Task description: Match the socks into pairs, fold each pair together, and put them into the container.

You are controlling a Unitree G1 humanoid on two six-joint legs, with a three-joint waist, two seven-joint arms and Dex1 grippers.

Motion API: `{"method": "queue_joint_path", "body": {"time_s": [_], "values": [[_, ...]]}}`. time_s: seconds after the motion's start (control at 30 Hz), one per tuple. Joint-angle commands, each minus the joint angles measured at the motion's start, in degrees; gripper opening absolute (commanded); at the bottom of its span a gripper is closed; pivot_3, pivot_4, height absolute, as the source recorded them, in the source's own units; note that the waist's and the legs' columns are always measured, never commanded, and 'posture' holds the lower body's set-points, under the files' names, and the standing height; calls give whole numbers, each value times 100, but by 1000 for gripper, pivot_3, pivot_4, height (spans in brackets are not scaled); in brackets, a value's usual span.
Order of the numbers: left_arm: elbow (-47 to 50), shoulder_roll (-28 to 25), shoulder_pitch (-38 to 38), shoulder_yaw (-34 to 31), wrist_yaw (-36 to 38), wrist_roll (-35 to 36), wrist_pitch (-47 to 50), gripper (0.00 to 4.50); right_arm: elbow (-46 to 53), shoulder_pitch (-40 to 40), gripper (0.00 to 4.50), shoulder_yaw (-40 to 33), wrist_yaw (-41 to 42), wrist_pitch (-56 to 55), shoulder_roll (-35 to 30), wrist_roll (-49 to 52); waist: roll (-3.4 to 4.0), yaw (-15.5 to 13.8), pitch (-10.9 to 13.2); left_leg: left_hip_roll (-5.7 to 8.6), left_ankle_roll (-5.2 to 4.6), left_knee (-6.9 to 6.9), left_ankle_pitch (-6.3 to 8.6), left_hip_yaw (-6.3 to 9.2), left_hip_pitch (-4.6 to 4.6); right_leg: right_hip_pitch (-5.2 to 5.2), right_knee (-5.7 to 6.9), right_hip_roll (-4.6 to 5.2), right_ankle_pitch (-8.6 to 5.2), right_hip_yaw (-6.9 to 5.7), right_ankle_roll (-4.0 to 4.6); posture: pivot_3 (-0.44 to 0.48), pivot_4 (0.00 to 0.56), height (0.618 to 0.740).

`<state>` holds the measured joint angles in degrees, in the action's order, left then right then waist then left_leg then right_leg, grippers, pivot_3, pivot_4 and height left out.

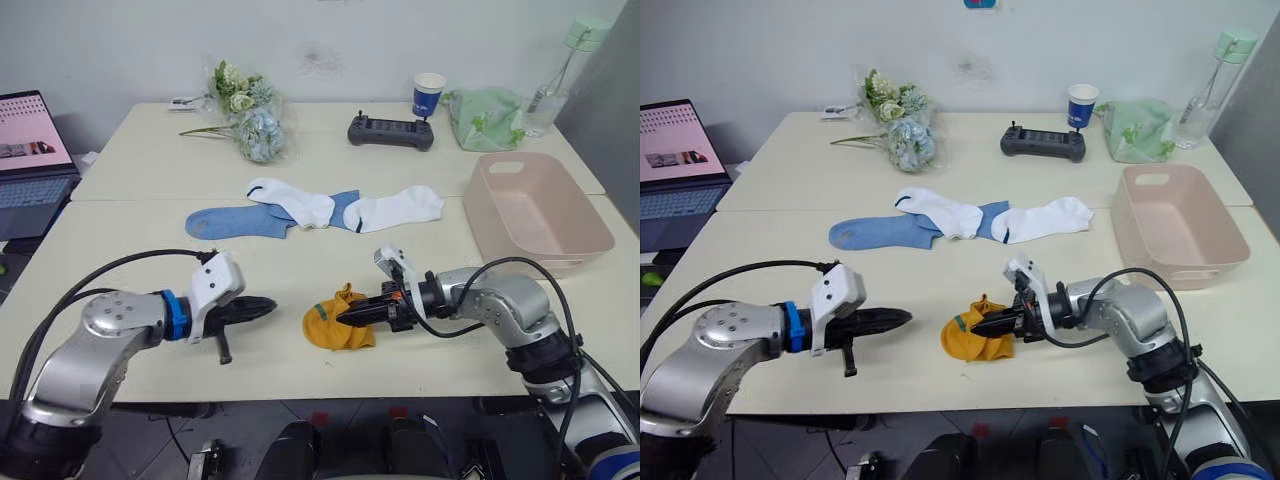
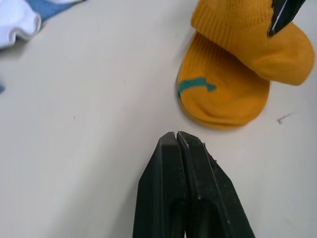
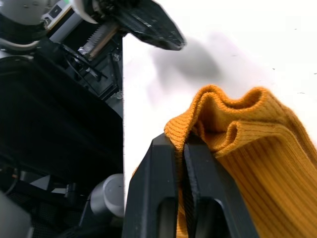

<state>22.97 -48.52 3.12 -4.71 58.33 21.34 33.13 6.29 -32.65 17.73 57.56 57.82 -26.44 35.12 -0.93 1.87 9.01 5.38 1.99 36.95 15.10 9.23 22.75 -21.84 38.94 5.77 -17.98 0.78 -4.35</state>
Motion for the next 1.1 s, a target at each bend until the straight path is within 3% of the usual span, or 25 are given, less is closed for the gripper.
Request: {"method": "queue_joint_path", "body": {"time_s": [0.03, 0.27, 0.43, 0.63, 0.73, 1.1], "values": [[133, 10, -26, -93, -97, -2, -223, 0, 104, -216, 1479, -161, 129, -16, 47, 162, 0, -10, 0, 0, 0, 0, 0, 0, 1, 0, 0, 0, 0, 0, 0, 0, 150, 740], [180, 388, 479, 158, -242, 176, -411, 0, 495, -470, 3917, -951, 24, 701, -148, 890, 1, -37, 1, 0, 0, 1, 0, 2, 8, -5, 0, 1, 0, -3, 1, 0, 150, 740], [124, 787, 901, 707, -188, 189, -421, 0, 700, -279, 3917, -1272, -342, 973, -569, 892, 0, -20, 0, 0, 0, 1, 0, -3, 11, -7, 0, 2, 1, -1, 1, 0, 150, 740], [-455, 787, 855, 1576, -97, -522, -798, 0, 860, 164, 3917, -1269, -951, 1157, -884, 645, 1, 14, 0, -1, 0, 0, 0, -11, 13, -15, 6, 1, 1, 7, 1, 0, 150, 740], [-1136, 595, 758, 2062, -116, -1292, -1387, 0, 865, 328, 3917, -1222, -1222, 1283, -796, 619, 1, 17, 0, -6, 0, -2, 0, -12, 11, -17, 9, -2, 1, 8, 1, 0, 150, 740], [-1465, 639, 583, 2029, -180, -1333, -1631, 0, 70, 297, 3917, -957, -1707, 1973, 46, 614, 11, 10, -22, -2, -1, -2, 1, -9, -11, 7, 5, -1, 1, 8, 1, 0, 150, 740]]}}
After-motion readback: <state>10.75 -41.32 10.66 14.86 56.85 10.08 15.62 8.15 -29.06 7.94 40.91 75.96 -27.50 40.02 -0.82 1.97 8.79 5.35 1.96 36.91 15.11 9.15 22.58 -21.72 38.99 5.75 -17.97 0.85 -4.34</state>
